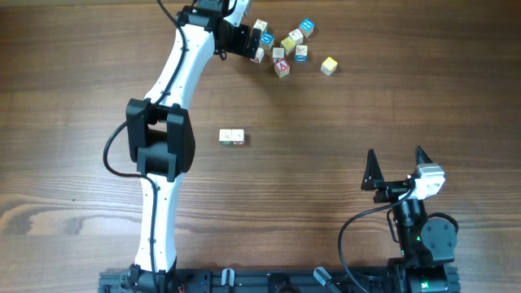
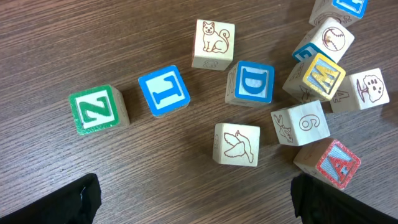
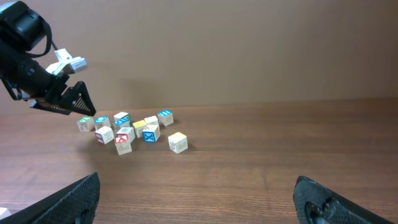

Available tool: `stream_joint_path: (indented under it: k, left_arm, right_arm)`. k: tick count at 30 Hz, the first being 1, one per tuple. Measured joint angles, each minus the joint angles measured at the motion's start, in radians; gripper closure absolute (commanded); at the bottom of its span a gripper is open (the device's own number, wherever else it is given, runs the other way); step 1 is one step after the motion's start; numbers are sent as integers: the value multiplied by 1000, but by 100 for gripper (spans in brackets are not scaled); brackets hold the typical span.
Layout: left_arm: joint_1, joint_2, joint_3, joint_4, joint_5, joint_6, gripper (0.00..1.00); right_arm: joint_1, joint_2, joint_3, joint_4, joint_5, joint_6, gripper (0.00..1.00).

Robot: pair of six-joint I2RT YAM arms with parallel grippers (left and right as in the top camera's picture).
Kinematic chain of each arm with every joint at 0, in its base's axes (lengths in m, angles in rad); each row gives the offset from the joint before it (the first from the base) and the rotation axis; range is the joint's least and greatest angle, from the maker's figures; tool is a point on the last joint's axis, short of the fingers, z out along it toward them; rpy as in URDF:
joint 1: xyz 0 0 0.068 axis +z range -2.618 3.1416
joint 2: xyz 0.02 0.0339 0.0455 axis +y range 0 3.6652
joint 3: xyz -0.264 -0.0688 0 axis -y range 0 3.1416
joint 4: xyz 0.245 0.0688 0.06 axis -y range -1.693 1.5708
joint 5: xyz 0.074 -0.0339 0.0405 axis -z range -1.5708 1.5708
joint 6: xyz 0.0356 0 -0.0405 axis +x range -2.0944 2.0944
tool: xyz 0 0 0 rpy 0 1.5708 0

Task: Form a horizontal line
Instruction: 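Move the left gripper up over the block cluster, then lower the left gripper and grasp a white picture block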

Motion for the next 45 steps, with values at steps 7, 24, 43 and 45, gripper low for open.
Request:
stream_joint_path:
  k: [7, 24, 43, 45]
  left_arm:
    - [0, 0, 0, -15, 0, 6, 8]
    - [-38, 6, -171, 226, 1, 58, 35]
    - [-89, 72, -172, 286, -66, 62, 38]
    - [-89, 75, -172, 300, -71, 62, 38]
  right_arm:
    - [0, 0, 0, 0, 0, 0, 0]
    - [0, 0, 0, 0, 0, 0, 0]
    - [0, 0, 0, 0, 0, 0, 0]
    - [0, 0, 0, 0, 0, 0, 0]
